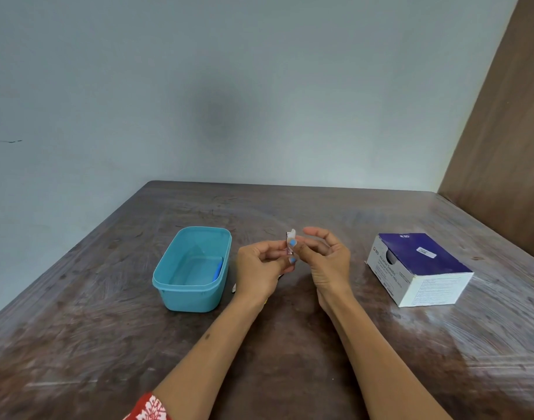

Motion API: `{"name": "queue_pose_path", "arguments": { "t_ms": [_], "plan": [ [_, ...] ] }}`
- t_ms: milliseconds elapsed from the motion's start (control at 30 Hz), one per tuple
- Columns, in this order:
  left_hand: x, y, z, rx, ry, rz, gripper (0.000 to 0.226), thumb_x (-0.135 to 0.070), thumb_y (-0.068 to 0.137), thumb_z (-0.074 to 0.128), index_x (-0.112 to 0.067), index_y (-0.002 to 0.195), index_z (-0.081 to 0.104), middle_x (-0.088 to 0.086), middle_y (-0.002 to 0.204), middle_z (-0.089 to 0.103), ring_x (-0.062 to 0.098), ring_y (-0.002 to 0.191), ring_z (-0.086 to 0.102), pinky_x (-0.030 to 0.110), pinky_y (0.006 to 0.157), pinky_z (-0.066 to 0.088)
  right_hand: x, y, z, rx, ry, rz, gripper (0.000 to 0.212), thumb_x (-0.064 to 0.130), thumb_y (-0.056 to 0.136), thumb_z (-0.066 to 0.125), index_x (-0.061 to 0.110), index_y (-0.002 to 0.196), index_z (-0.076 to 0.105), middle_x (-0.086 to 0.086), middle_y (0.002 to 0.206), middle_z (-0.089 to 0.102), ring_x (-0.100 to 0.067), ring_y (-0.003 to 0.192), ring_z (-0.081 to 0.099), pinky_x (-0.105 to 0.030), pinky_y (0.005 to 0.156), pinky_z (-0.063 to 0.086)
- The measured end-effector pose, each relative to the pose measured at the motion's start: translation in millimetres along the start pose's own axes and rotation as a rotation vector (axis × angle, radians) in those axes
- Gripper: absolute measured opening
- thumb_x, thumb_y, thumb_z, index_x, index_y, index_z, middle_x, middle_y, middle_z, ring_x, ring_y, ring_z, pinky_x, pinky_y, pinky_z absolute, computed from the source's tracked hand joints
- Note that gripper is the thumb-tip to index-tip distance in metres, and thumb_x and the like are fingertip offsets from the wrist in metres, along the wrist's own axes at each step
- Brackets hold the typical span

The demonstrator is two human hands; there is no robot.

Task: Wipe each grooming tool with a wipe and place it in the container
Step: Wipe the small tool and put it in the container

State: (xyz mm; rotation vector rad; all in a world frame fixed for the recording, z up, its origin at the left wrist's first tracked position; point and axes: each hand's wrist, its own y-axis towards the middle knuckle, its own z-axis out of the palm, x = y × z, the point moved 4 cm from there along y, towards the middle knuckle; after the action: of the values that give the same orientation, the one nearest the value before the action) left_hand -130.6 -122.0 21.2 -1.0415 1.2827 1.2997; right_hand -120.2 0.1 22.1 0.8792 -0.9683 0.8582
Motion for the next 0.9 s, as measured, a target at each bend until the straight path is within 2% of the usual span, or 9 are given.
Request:
{"name": "queue_pose_path", "arguments": {
  "t_ms": [167,333,467,533,600,733,900],
  "plan": [
    [-3.5,-0.1,-7.9,-0.091,-0.054,-0.039,0.038,0.009,0.072,0.072,-0.01,0.099,0.054,0.008,0.073,0.069,0.01,0.062,0.069,0.021,0.058,0.057,-4.5,-1.2,5.0,0.076,-0.073,0.053,0.032,-0.005,0.069,0.076,0.013,0.09,0.059,0.003,0.063,0.071,-0.008,0.061,0.066,-0.021,0.068,0.051],
    [-1.0,0.9,-7.1,-0.065,-0.041,-0.09,0.04,0.009,0.069,0.073,-0.015,0.091,0.05,0.012,0.08,0.071,0.019,0.075,0.071,0.034,0.069,0.059,-0.9,0.4,1.3,0.055,-0.018,0.053,0.039,-0.002,0.071,0.076,0.017,0.099,0.056,0.001,0.066,0.072,-0.009,0.066,0.067,-0.023,0.074,0.052],
    [-0.9,1.5,-9.6,-0.064,-0.054,-0.104,0.042,0.009,0.068,0.075,-0.015,0.092,0.049,0.009,0.074,0.071,0.016,0.068,0.071,0.028,0.063,0.059,-3.3,-0.9,3.0,0.112,-0.081,0.092,0.038,0.001,0.069,0.078,0.017,0.096,0.057,-0.001,0.068,0.073,-0.015,0.071,0.068,-0.044,0.095,0.048],
    [-1.6,1.8,-10.4,-0.049,-0.045,-0.115,0.042,0.008,0.068,0.075,-0.014,0.092,0.049,0.009,0.074,0.071,0.017,0.069,0.071,0.03,0.065,0.059,-2.9,-0.8,3.0,0.114,-0.087,0.104,0.04,0.002,0.068,0.078,0.018,0.098,0.056,-0.001,0.068,0.073,-0.017,0.074,0.067,-0.047,0.098,0.046],
    [-2.4,1.8,-9.4,-0.029,-0.064,-0.126,0.038,0.007,0.067,0.076,-0.011,0.092,0.053,0.011,0.078,0.071,0.02,0.074,0.071,0.034,0.069,0.059,-1.2,0.1,1.3,0.085,-0.042,0.094,0.043,-0.001,0.07,0.077,0.018,0.1,0.053,-0.001,0.066,0.072,-0.017,0.071,0.067,-0.044,0.094,0.049],
    [-1.5,-1.7,-0.6,0.06,-0.061,-0.153,0.015,-0.004,0.077,0.071,-0.008,0.09,0.065,0.014,0.086,0.071,0.023,0.076,0.071,0.028,0.066,0.06,0.4,1.6,-0.5,0.021,0.078,0.073,0.043,-0.003,0.071,0.074,0.016,0.1,0.049,-0.003,0.067,0.072,-0.014,0.063,0.065,-0.034,0.078,0.051],
    [0.2,-3.9,4.8,0.128,-0.071,-0.149,0.008,-0.006,0.084,0.063,-0.008,0.089,0.069,0.009,0.079,0.071,0.013,0.068,0.07,0.023,0.061,0.058,-0.9,2.7,-0.9,0.024,0.057,0.076,0.04,-0.005,0.072,0.073,0.014,0.099,0.05,-0.003,0.065,0.072,-0.012,0.059,0.065,-0.033,0.074,0.051]
  ]
}}
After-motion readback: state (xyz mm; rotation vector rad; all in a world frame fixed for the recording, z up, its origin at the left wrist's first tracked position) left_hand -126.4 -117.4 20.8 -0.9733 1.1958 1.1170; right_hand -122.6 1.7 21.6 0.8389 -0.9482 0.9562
